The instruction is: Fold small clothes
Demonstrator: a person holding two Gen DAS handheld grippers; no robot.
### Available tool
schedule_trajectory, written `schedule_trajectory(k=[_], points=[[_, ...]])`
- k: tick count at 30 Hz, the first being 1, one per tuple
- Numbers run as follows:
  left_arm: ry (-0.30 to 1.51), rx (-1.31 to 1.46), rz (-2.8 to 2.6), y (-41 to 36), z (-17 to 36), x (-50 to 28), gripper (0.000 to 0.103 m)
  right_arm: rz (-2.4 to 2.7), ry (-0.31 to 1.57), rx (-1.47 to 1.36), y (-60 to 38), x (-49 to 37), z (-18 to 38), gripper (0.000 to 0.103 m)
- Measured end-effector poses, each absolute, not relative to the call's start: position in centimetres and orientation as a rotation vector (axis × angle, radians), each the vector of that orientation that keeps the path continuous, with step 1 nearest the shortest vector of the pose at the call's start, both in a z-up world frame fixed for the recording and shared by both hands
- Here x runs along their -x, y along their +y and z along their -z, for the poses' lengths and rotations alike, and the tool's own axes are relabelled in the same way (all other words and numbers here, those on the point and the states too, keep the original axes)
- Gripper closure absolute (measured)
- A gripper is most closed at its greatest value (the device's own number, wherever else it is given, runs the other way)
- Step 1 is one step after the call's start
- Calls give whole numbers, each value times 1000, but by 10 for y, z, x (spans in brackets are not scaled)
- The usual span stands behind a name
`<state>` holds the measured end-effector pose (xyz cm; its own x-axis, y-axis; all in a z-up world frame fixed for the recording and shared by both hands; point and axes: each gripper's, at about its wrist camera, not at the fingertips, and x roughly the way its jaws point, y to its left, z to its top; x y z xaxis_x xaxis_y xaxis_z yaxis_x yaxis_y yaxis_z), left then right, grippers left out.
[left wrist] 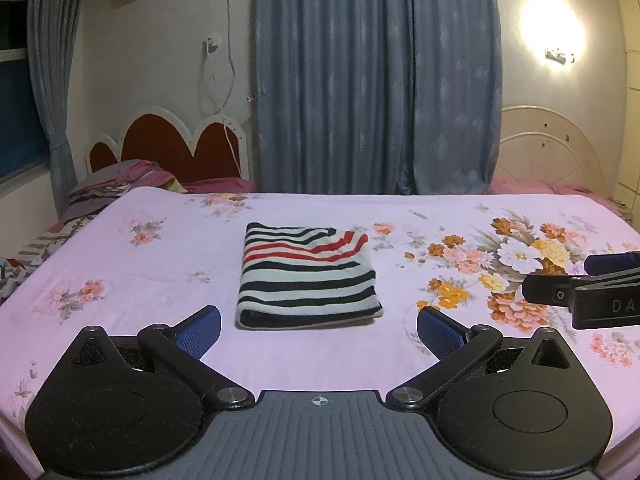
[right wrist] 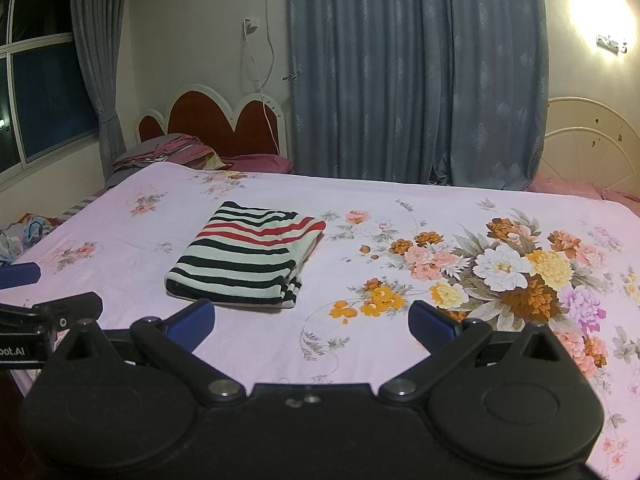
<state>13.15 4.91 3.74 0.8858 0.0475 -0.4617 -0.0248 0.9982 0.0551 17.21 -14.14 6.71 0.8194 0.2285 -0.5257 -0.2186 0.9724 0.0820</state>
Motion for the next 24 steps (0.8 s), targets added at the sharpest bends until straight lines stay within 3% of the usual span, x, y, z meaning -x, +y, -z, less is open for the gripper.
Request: schedule_trajectory(k=[24], points=[[428, -24, -42, 58, -38, -128, 0, -247, 562, -10, -137, -170, -67, 1]])
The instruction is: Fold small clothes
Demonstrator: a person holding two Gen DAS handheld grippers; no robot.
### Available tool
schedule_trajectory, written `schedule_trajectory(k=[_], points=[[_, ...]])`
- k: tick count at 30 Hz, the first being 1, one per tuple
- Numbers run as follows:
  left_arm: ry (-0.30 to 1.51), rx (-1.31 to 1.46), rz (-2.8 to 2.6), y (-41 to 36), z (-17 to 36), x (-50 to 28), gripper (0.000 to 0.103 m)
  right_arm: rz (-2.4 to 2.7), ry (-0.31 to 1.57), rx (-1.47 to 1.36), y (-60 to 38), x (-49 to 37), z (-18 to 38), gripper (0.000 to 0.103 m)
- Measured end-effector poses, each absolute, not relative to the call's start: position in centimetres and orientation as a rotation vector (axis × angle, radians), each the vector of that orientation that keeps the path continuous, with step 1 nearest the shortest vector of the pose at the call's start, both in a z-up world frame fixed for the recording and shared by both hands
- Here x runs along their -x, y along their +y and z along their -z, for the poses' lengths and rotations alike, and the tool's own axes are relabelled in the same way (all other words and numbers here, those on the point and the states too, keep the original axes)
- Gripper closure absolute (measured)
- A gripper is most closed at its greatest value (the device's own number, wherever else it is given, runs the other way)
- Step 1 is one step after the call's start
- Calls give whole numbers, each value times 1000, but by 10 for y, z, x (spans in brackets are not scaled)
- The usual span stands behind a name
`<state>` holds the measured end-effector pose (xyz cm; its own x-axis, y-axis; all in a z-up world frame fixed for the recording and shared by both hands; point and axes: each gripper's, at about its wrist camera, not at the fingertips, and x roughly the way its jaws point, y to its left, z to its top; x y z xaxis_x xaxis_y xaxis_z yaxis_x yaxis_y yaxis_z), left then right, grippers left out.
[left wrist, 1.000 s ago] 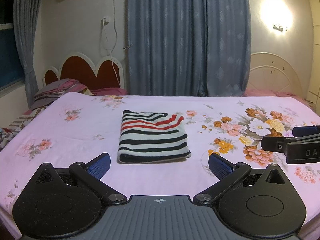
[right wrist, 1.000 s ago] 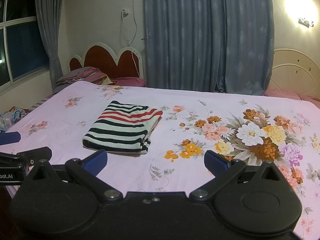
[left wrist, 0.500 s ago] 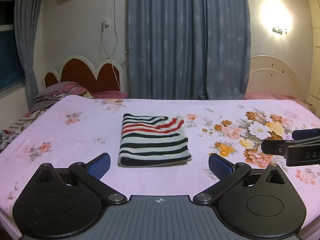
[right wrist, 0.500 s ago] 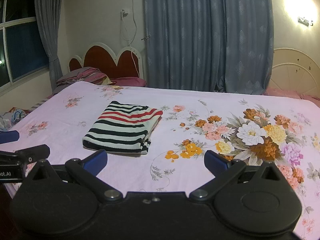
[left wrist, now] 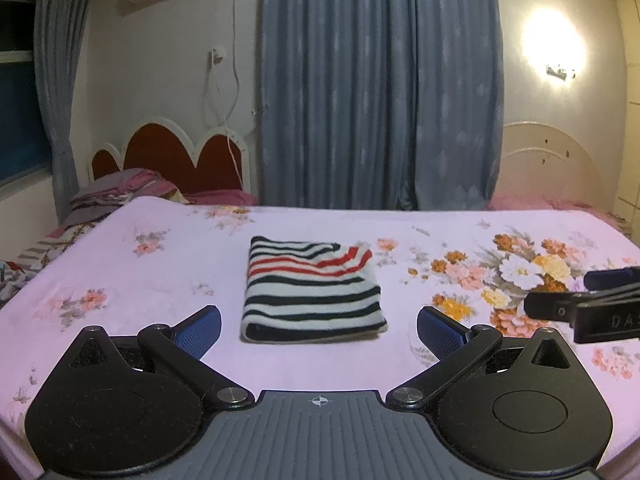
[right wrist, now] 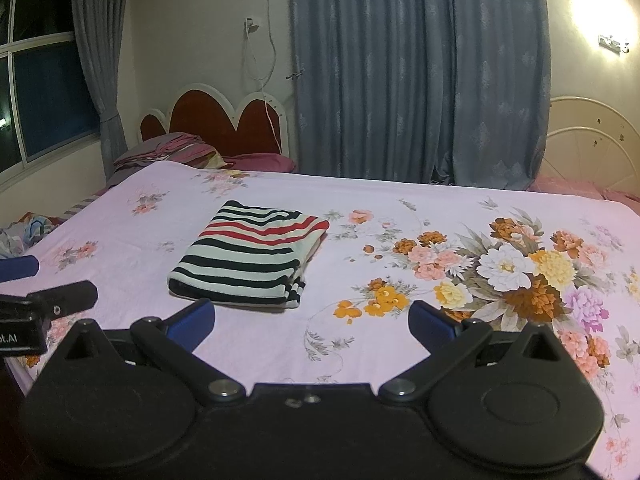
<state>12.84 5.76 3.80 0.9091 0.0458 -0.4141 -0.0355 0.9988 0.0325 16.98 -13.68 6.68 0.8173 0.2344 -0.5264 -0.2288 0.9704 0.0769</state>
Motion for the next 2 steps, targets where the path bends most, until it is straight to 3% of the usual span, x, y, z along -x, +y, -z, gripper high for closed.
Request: schedule_trajectory(k=[2], points=[[436, -20, -38, 57, -38, -130, 0, -250, 564, -9, -135, -171, -67, 1]])
